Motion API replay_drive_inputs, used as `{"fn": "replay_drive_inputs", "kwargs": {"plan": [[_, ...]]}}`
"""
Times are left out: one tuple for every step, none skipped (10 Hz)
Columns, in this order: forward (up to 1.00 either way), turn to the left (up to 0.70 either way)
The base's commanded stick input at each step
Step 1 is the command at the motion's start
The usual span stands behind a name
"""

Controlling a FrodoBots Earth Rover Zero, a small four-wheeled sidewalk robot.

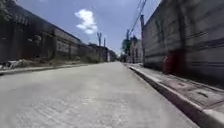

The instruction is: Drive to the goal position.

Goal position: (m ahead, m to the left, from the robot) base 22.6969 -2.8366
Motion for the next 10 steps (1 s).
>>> {"fn": "replay_drive_inputs", "kwargs": {"plan": [[1.00, 0.00], [1.00, 0.00], [1.00, 0.00], [1.00, 0.00], [1.00, 0.00], [1.00, 0.00], [1.00, 0.00], [1.00, 0.00], [1.00, 0.00], [1.00, 0.00]]}}
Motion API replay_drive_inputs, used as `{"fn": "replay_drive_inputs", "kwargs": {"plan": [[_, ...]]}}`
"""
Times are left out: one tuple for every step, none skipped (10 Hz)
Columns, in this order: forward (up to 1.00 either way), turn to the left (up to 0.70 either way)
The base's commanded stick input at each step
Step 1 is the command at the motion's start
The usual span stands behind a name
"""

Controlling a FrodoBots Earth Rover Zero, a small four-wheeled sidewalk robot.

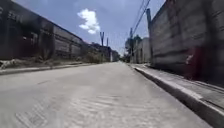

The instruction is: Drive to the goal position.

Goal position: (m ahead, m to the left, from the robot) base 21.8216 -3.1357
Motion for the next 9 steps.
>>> {"fn": "replay_drive_inputs", "kwargs": {"plan": [[1.00, 0.00], [1.00, 0.00], [1.00, 0.00], [1.00, 0.00], [1.00, 0.00], [1.00, 0.00], [1.00, 0.00], [0.60, 0.00], [0.14, 0.00]]}}
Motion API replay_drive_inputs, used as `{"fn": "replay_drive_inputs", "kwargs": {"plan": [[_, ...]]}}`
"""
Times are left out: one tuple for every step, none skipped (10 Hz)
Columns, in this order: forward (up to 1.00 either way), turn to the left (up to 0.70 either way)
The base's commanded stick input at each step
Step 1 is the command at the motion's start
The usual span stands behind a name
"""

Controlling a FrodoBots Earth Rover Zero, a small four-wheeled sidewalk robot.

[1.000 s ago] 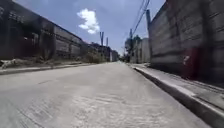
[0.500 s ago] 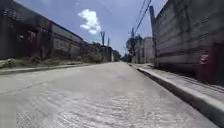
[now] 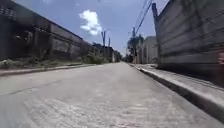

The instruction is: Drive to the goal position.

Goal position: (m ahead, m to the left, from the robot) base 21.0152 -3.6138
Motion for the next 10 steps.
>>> {"fn": "replay_drive_inputs", "kwargs": {"plan": [[0.00, 0.00], [0.00, 0.00], [0.00, 0.00], [0.00, 0.00], [0.00, 0.00], [0.00, 0.00], [0.00, 0.00], [0.00, 0.00], [0.00, 0.00], [0.06, 0.00]]}}
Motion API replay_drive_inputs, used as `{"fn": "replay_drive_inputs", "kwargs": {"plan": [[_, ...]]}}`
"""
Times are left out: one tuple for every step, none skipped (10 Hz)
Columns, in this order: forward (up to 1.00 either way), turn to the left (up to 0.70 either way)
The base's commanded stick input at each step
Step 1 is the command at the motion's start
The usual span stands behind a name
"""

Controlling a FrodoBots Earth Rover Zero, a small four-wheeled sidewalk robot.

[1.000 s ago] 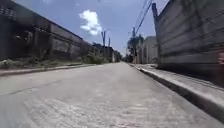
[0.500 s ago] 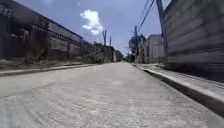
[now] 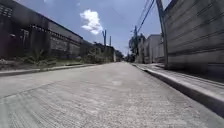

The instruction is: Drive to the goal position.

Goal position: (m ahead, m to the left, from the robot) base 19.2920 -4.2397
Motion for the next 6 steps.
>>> {"fn": "replay_drive_inputs", "kwargs": {"plan": [[0.95, 0.00], [0.99, 0.00], [1.00, 0.00], [1.00, 0.00], [1.00, 0.00], [1.00, 0.00]]}}
